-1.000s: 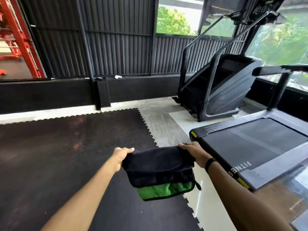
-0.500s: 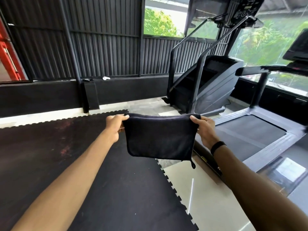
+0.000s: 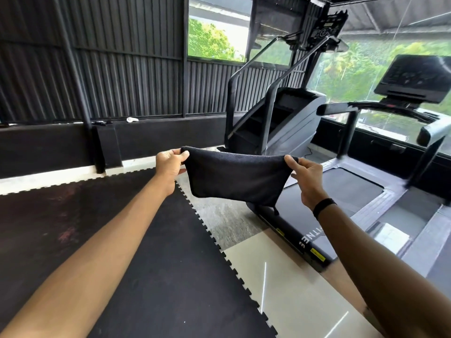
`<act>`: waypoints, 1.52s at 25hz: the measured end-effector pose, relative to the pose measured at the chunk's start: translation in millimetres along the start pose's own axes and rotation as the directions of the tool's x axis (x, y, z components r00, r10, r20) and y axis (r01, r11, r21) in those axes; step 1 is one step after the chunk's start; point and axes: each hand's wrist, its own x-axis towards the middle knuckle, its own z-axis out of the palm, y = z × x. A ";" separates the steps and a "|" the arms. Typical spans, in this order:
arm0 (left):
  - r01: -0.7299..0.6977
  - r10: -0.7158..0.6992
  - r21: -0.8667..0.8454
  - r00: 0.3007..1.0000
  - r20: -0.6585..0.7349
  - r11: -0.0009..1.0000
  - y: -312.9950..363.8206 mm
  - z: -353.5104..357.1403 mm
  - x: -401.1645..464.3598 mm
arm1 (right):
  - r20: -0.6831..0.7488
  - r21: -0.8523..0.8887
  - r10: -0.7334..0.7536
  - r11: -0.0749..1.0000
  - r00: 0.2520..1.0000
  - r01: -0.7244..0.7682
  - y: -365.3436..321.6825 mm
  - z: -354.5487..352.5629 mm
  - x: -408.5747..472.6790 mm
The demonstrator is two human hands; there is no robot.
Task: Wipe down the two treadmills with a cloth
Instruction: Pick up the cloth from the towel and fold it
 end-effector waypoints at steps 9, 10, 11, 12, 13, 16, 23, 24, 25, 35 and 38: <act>-0.046 0.041 0.063 0.996 0.077 0.997 7.5 12.6 -6.7 | 0.005 -0.021 -0.085 0.996 0.996 0.086 -12.7 -16.0 -16.5; -0.040 0.035 0.084 0.998 0.060 0.996 3.8 12.9 -8.2 | -0.013 -0.072 -0.101 0.992 0.995 0.100 -8.9 -16.4 -19.1; -0.047 0.042 0.118 0.998 0.044 0.992 -0.7 12.9 -10.2 | -0.026 -0.133 -0.124 0.984 0.992 0.119 -5.1 -16.7 -22.9; -0.062 0.058 0.160 0.998 0.030 0.985 -5.3 12.7 -12.0 | -0.036 -0.193 -0.154 0.970 0.987 0.145 -0.5 -16.8 -26.5; -0.081 0.079 0.202 0.997 0.015 0.976 -9.0 12.7 -14.4 | -0.042 -0.252 -0.188 0.952 0.981 0.171 3.7 -16.3 -30.2; -0.138 0.139 0.285 0.990 0.018 0.948 -19.7 19.6 -20.6 | -0.051 -0.382 -0.276 0.893 0.960 0.237 15.6 -8.5 -40.4; 0.042 -0.002 0.263 0.989 -0.151 0.964 -47.9 58.1 -26.4 | -0.259 -0.468 -0.115 0.884 0.959 -0.021 40.3 3.8 -30.8; 0.110 -0.067 0.220 0.979 -0.193 0.969 -54.2 59.1 -21.4 | -0.314 -0.446 -0.051 0.889 0.948 -0.100 47.8 -2.6 -23.1; 0.144 -0.108 0.191 0.976 -0.189 0.971 -59.7 60.1 -16.5 | -0.324 -0.439 -0.006 0.887 0.946 -0.144 53.1 -7.8 -16.9; 0.118 -0.085 0.178 0.979 -0.185 0.977 -51.9 141.2 71.3 | -0.326 -0.366 0.036 0.917 0.945 -0.161 77.1 -22.0 100.9; 0.091 -0.058 0.215 0.986 -0.158 0.972 -57.2 172.6 93.3 | -0.296 -0.380 0.022 0.914 0.955 -0.139 82.4 -35.2 136.9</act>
